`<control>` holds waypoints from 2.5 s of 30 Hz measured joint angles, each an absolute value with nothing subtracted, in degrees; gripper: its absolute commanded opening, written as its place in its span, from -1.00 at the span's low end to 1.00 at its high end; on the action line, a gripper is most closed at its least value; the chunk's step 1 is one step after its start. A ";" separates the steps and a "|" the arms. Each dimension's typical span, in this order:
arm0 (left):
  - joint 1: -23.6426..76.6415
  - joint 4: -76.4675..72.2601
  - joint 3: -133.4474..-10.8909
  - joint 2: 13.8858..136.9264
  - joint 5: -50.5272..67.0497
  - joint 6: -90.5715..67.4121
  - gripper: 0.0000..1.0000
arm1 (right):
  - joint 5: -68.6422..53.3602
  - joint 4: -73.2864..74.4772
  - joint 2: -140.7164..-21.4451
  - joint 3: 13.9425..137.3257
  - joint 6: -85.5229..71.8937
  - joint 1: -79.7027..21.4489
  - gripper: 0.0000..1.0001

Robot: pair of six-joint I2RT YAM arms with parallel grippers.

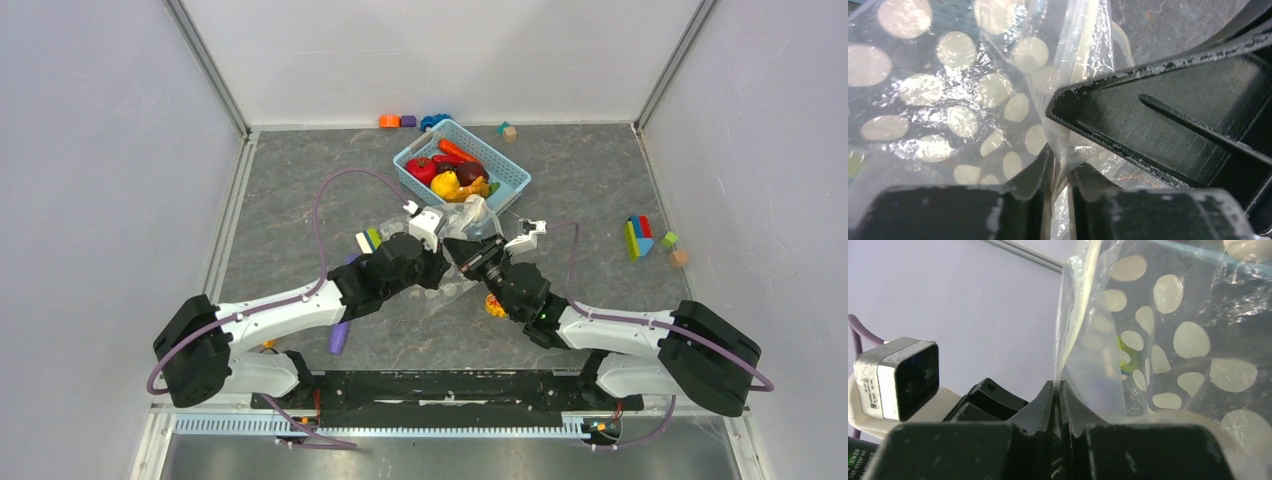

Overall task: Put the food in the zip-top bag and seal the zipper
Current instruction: Pick up the zipper food storage bag at the center of the board, then pick up the fake vegetable from the bin.

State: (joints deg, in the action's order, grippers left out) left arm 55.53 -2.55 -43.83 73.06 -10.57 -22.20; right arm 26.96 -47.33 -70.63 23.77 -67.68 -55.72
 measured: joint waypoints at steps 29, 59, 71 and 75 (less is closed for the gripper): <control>55.64 8.25 -37.67 51.09 -19.11 -22.98 -0.96 | 28.95 -13.02 -61.25 42.06 -25.32 -44.60 0.96; 55.64 17.10 -37.65 46.87 -27.46 -23.90 -0.96 | 9.32 10.02 -96.42 67.33 -8.67 -33.74 0.65; 55.64 16.10 -37.63 47.27 -26.59 -23.86 -0.96 | 15.20 6.81 -96.60 63.40 -10.70 -34.06 0.29; 55.64 15.81 -37.34 47.27 -26.24 -23.68 -0.96 | 15.11 3.46 -96.60 61.87 -11.55 -34.13 0.16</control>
State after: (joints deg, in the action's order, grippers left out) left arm 55.64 15.81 -37.34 47.27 -26.24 -23.68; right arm 15.11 3.46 -96.60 61.87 -11.55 -34.13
